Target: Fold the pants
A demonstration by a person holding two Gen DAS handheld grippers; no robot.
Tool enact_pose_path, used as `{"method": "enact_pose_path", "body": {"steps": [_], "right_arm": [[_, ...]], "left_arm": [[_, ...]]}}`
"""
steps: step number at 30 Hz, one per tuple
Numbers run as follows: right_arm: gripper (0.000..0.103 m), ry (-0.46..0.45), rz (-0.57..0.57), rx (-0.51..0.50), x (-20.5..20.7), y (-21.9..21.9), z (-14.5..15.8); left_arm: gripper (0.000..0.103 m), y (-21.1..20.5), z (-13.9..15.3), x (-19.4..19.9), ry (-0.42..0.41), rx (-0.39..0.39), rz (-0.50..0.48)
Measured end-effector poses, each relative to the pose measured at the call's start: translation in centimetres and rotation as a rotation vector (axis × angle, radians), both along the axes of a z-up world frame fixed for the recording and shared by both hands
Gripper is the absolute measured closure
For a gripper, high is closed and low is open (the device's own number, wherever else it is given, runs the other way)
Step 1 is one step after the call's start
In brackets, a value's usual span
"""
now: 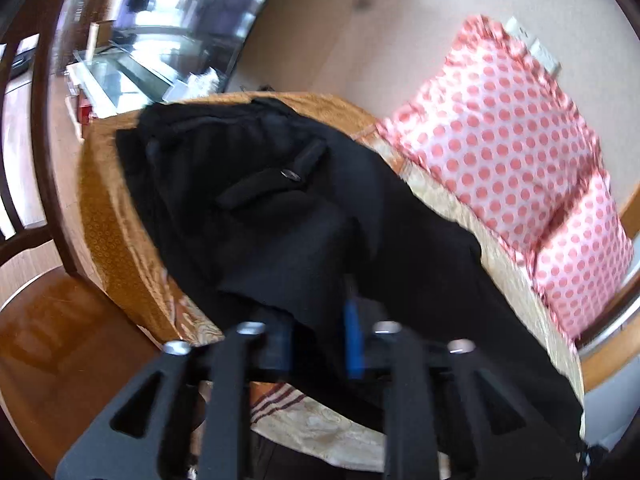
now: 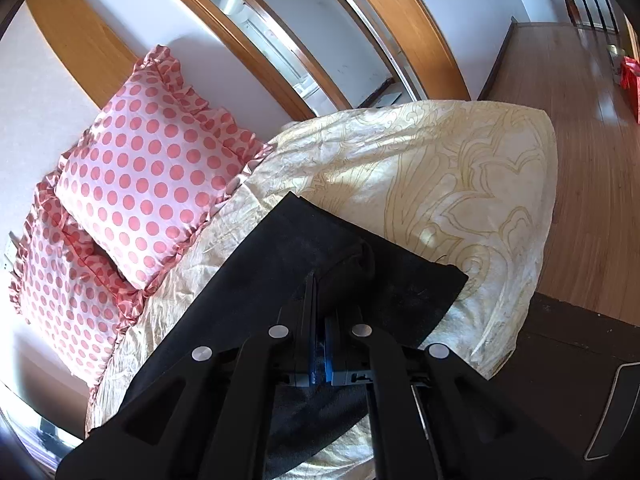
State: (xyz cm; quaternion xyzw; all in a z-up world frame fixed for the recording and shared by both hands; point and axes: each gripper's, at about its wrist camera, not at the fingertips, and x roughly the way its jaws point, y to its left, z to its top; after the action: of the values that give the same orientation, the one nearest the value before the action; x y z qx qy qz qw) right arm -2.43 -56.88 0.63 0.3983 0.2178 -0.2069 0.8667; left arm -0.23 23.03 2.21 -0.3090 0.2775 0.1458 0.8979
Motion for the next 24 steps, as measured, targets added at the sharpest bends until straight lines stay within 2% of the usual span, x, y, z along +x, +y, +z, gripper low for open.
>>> {"method": "enact_pose_path", "body": {"steps": [3,7,9,11,13,14,16,18,20,22,24], "right_arm": [[0.1,-0.001,-0.002,0.004,-0.2,-0.1,0.0],[0.1,-0.005,-0.005,0.031,-0.1,-0.5,-0.5],[0.1,-0.044,-0.021,0.051,-0.7,-0.8,-0.3],[0.1,-0.078,-0.049,0.047,-1.6,-1.3,0.4],[0.1,-0.067,-0.057,0.031,-1.8,-1.6,0.7],[0.1,-0.041,-0.052,0.028,-1.5,-1.7,0.5],[0.1,0.011,-0.04,0.029,-1.0,-1.9,-0.3],[0.1,0.017,-0.032,0.029,-0.7,-2.0,-0.5],[0.1,0.037,-0.025,0.008,-0.3,-1.9,-0.4],[0.1,0.089,-0.014,0.005,0.4,-1.9,-1.0],[0.1,0.09,-0.013,0.002,0.3,-1.9,-1.3]], "left_arm": [[0.049,0.9,0.4,-0.6,-0.056,-0.044,0.033],[0.049,2.2,0.2,0.1,-0.046,-0.111,0.049],[0.05,2.4,-0.3,0.1,-0.036,-0.14,0.061],[0.051,2.1,-0.3,-0.1,-0.035,-0.127,0.063],[0.051,1.4,-0.2,-0.4,-0.027,-0.092,0.058],[0.053,1.2,-0.2,-0.5,-0.025,-0.077,0.059],[0.065,0.9,-0.3,-0.6,-0.015,-0.035,0.076],[0.076,1.2,-0.5,-0.7,-0.008,-0.037,0.073],[0.083,1.4,-0.6,-1.0,-0.009,-0.045,0.073],[0.085,1.5,-0.7,-1.1,-0.01,-0.036,0.068],[0.09,1.7,-0.8,-1.2,-0.005,-0.031,0.067]]}}
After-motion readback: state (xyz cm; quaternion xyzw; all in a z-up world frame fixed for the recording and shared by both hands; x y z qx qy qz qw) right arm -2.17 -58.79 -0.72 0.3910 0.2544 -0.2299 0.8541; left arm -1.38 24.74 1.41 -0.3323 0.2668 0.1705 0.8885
